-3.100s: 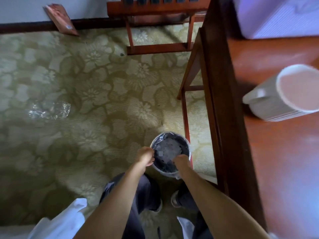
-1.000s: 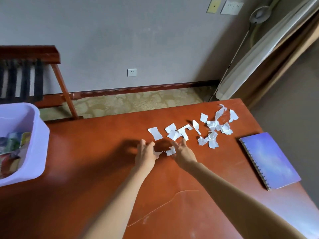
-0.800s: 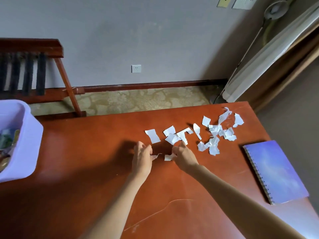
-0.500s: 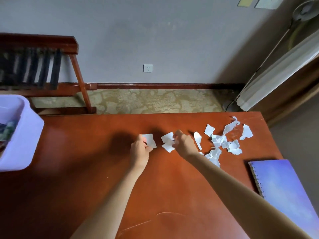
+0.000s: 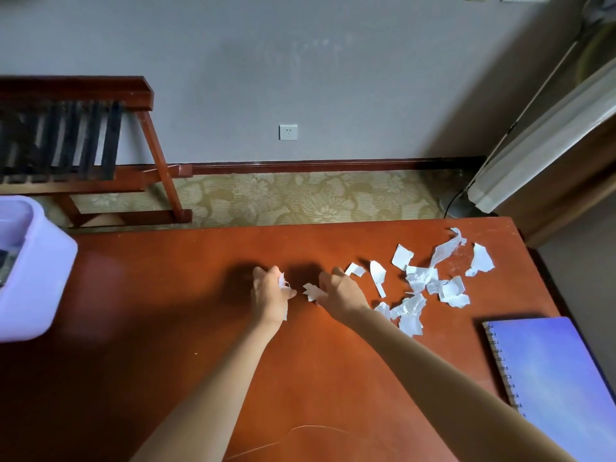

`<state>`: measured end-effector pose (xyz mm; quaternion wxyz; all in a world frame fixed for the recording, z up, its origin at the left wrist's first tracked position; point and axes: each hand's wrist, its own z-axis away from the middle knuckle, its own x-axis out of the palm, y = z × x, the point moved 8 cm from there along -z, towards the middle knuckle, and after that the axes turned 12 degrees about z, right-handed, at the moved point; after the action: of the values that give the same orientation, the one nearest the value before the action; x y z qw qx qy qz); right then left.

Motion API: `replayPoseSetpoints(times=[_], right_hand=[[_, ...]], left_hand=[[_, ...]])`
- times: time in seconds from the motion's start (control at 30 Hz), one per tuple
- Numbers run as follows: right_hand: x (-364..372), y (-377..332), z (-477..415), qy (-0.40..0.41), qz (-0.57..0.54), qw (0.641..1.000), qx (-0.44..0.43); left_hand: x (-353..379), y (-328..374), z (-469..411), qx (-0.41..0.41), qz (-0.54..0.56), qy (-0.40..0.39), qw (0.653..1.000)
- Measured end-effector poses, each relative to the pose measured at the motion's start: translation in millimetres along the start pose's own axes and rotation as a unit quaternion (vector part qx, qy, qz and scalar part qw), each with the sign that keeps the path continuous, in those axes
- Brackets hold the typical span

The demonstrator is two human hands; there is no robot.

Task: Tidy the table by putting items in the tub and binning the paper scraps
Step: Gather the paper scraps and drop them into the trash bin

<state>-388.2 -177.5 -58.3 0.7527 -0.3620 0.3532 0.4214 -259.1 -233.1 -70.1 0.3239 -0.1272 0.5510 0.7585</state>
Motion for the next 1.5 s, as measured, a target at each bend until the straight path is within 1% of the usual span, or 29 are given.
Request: replayPoseSetpoints(times=[0.13,0.23,0.3,0.37,0.43,0.5,0.63,0.7,0.77,0.8,0.87,0.9,0.97,1.03,1.13,1.3,1.37,1.5], right_hand=[[0,11,15,0.031,-0.051,0.998,-0.001],[-10,31,29,0.066,-0.099,0.993,0.018],[-18,50,39,0.08,-0.12,0.989,0.038],[-21,74,48,0.072,-0.13,0.987,0.067],[-20,101,57,0.074,-0.12,0.985,0.098],[-21,125,66,0.083,-0.093,0.984,0.126],[-18,142,76,0.072,-0.032,0.987,0.14],[-17,146,79,0.089,-0.034,0.984,0.153],[-15,150,78,0.106,-0.074,0.975,0.181],[-11,151,77,0.1,-0.092,0.97,0.202],[-3,150,74,0.084,-0.107,0.959,0.251],[-1,150,73,0.086,-0.11,0.952,0.271],[1,140,69,0.098,-0.111,0.945,0.29],[4,128,62,0.1,-0.114,0.948,0.279],[9,122,53,0.093,-0.15,0.955,0.238],[13,114,56,0.071,-0.196,0.962,0.176],[12,118,60,0.065,-0.226,0.959,0.161],[-13,150,62,0.109,-0.25,0.951,0.147]], left_hand=[[-8,0,9,0.023,-0.012,0.029,0.999],[-5,-2,10,-0.009,0.006,0.007,1.0],[3,9,12,-0.01,0.019,-0.02,1.0],[19,26,15,0.008,0.026,-0.056,0.998],[38,42,18,0.027,0.015,-0.082,0.996],[55,56,20,0.042,0.006,-0.089,0.995],[86,62,24,0.062,-0.02,-0.11,0.992],[94,63,27,0.078,-0.022,-0.098,0.992],[89,64,28,0.092,-0.056,-0.045,0.993],[86,63,28,0.081,-0.096,-0.019,0.992],[84,60,29,0.037,-0.159,-0.002,0.987],[88,62,30,0.023,-0.169,-0.003,0.985],[95,64,30,0.013,-0.154,-0.013,0.988],[102,64,29,0.004,-0.127,-0.034,0.991],[109,62,28,-0.008,-0.121,-0.053,0.991],[107,60,31,0.02,-0.111,-0.056,0.992],[104,65,32,0.035,-0.1,-0.052,0.993],[102,82,29,0.042,-0.054,-0.083,0.994]])
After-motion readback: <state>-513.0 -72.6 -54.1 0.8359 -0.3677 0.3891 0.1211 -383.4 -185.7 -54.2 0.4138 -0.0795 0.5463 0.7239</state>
